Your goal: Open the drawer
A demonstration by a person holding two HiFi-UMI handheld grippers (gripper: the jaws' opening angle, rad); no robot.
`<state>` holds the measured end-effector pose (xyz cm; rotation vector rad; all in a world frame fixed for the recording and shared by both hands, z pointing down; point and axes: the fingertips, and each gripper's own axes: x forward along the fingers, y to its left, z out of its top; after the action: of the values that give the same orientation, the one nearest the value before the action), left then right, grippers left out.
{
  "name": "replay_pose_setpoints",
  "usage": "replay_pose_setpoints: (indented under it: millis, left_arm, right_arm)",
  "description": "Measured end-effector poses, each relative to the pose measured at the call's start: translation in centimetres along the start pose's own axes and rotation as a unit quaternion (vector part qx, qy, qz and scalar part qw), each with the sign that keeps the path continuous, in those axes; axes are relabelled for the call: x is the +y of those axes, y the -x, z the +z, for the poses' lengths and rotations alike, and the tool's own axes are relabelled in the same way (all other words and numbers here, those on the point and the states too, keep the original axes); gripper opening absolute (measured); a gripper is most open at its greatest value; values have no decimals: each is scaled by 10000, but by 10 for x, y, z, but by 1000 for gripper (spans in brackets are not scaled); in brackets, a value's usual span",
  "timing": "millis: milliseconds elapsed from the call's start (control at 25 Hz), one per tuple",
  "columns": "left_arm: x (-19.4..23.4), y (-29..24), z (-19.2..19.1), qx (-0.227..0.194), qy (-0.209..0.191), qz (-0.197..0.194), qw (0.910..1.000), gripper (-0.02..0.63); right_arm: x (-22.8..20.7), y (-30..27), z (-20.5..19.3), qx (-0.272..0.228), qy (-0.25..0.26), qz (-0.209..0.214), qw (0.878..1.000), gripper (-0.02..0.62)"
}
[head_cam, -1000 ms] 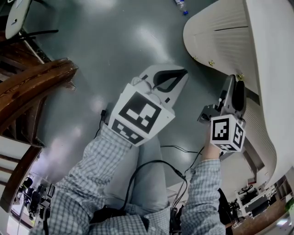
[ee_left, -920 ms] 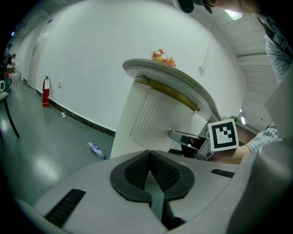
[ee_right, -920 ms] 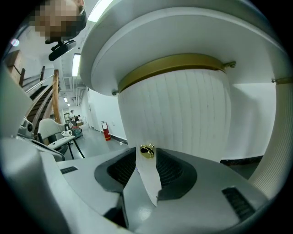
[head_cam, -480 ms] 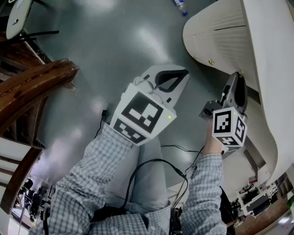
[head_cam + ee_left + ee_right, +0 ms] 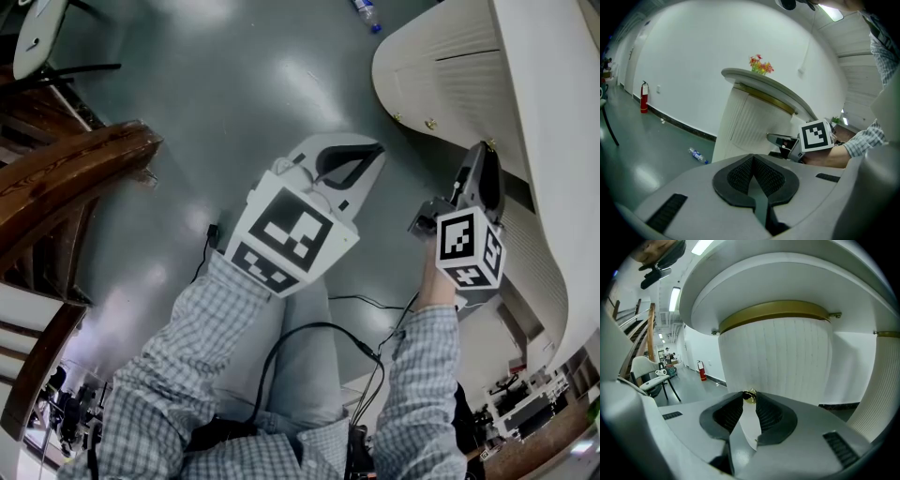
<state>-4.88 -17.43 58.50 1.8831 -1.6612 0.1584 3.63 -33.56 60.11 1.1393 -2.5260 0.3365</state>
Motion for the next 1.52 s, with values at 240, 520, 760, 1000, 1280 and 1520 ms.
replay_pose_setpoints:
  millis: [240,520,760,1000,1280,1520]
  left_arm:
    - [-1,6,0,-1,-36,-1,10000,3]
    - [-9,22,0,-22,-136,-9,9999,3]
    - [-25,38,-5,52,-188,-58,9998,3]
    - [-32,62,-13,157,-140,-30,9998,3]
    - [-31,87,-11,201,-81,150,9997,3]
    - [-37,102,-6,192,-187,104,9996,3]
  right_arm:
    - [12,18,-9,49,73,135,9999,81]
    - [37,63,-33,257,46,260,9993,81]
    - [54,94,-51,453,-14,307,9985,81]
    - [75,126,-69,668,-69,381,9970,81]
    - [92,157,-86,962,-84,536,9939,81]
    - [105,179,-98,1126,-114,606,9917,81]
